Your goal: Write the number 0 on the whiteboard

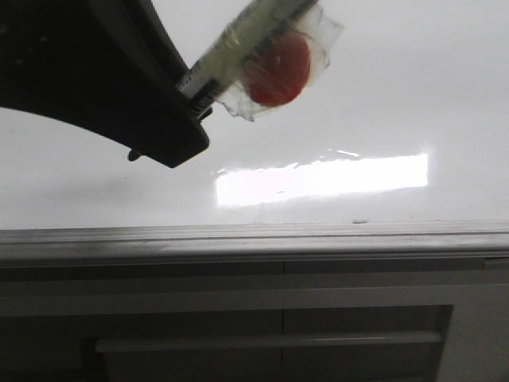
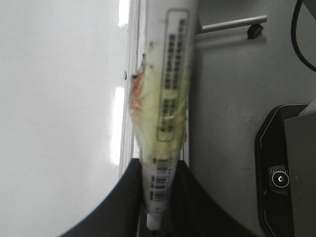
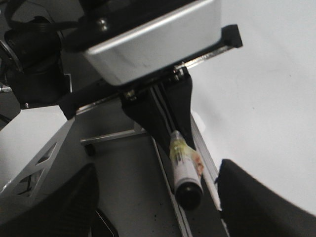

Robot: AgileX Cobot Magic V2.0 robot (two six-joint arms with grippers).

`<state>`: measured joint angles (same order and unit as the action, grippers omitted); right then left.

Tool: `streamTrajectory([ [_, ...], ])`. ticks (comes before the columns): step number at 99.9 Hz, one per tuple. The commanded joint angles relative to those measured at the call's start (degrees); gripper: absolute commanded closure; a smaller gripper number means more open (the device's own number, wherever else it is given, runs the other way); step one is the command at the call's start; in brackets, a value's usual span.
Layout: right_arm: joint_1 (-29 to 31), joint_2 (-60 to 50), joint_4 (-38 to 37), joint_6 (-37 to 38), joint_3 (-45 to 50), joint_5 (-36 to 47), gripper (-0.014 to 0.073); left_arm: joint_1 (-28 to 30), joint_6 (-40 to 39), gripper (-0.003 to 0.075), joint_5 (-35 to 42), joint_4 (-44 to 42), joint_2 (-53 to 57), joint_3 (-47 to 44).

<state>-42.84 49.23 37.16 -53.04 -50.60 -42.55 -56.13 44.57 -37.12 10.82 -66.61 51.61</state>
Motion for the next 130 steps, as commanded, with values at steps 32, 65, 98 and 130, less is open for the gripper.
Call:
streamTrajectory([
  [32, -2.38, 8.43, 2.38, -0.73, -1.98, 9.13, 0.0148, -0.41, -0.03, 0.0740, 3.77, 0.56, 2.01, 1.45],
  [65, -2.38, 9.53, 2.38, -0.73, -1.98, 9.24, 0.0271, -0.41, -0.03, 0.0740, 3.65, 0.85, 3.17, 1.45],
  [98, -2.87, 9.53, 3.14, -0.73, -1.98, 9.45, 0.0288, -0.41, -0.03, 0.0740, 3.65, 0.98, 3.17, 1.45],
  [130, -2.87, 9.53, 5.47, -0.73, -1.98, 9.45, 0.0477, -0.41, -0.03, 0.0740, 3.65, 0.98, 3.17, 1.45],
])
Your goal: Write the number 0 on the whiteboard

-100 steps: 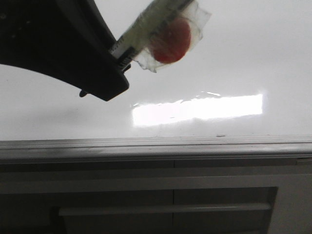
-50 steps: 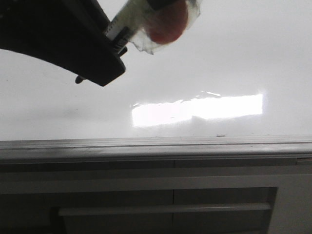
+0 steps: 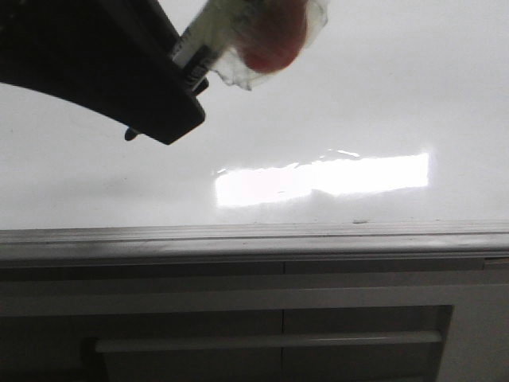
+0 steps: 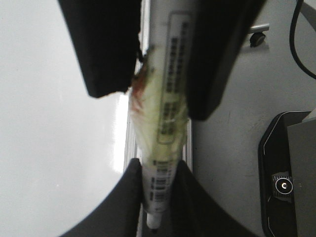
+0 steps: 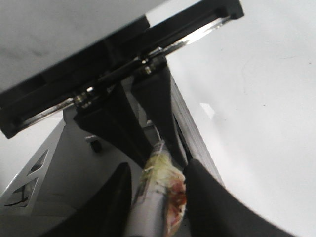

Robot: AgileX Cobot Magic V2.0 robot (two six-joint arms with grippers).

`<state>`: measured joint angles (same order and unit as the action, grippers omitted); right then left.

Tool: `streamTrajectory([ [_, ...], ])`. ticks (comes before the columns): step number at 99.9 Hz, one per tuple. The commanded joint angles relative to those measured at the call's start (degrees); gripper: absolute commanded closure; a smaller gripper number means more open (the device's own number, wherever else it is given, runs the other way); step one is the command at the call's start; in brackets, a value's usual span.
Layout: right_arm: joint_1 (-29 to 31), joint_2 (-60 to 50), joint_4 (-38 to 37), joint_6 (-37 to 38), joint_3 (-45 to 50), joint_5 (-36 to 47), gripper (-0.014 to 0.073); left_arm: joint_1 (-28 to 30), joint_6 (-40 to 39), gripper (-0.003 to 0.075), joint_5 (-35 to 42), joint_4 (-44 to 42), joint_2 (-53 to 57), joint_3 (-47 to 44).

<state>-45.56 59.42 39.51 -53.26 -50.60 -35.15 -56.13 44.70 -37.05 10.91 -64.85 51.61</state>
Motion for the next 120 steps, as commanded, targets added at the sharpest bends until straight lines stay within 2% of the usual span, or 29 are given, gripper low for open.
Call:
streamTrajectory([
  [1, -0.15, -0.65, 3.12, -0.51, -1.98, 2.05, 0.0491, -0.41, -0.16, 0.0740, 3.58, 0.90, 1.41, 1.45],
  [10, -0.15, -0.65, 3.12, -0.51, -1.98, 2.05, 0.0570, -0.41, -0.16, 0.0740, 3.69, 0.90, 1.41, 1.45],
  [22, -0.15, -0.65, 3.12, -0.51, -1.98, 1.83, 0.0630, -0.41, -0.16, 0.0740, 4.08, 0.90, 1.41, 1.45],
  [48, -0.15, -0.65, 3.12, -0.51, -1.98, 0.86, 0.0652, -0.41, -0.53, 0.0728, 6.20, 2.80, 1.41, 1.45],
  [55, -0.15, -0.65, 2.83, -0.51, -1.98, 0.86, 0.0652, -0.41, -0.53, 0.0659, 6.74, 5.05, 1.41, 1.57],
  [67, 0.35, -1.06, -0.54, -0.51, -1.98, 0.56, 0.0652, -0.41, -0.62, 0.0452, 6.74, 9.84, 2.05, 2.08],
  [73, 0.88, -1.58, -2.21, -0.51, -1.98, -0.55, 0.0652, -0.41, -0.62, 0.0385, 6.74, 10.97, 2.83, 2.08],
  [78, 1.60, -2.59, -3.26, -0.51, -1.98, -1.48, 0.0652, -0.41, -0.62, 0.0364, 6.74, 11.37, 3.69, 2.08],
  [93, 5.07, -6.59, -5.00, 0.55, -1.73, -2.31, 0.0651, -0.41, -3.57, 0.0363, 8.53, 11.39, 7.81, 1.98],
  [102, 7.90, -9.81, -5.11, 0.58, -0.48, -0.50, 0.0651, -0.29, -7.18, 0.0372, 13.74, 11.39, 11.41, 0.11],
  [114, 11.26, -15.29, -5.15, 0.58, 3.49, 2.12, 0.0651, 2.04, -14.32, 0.0463, 23.29, 11.39, 17.22, -5.37],
  [120, 12.65, -18.48, -5.25, 0.58, 6.17, 3.97, 0.0651, 4.49, -19.28, 0.0547, 27.55, 11.39, 21.04, -8.97],
])
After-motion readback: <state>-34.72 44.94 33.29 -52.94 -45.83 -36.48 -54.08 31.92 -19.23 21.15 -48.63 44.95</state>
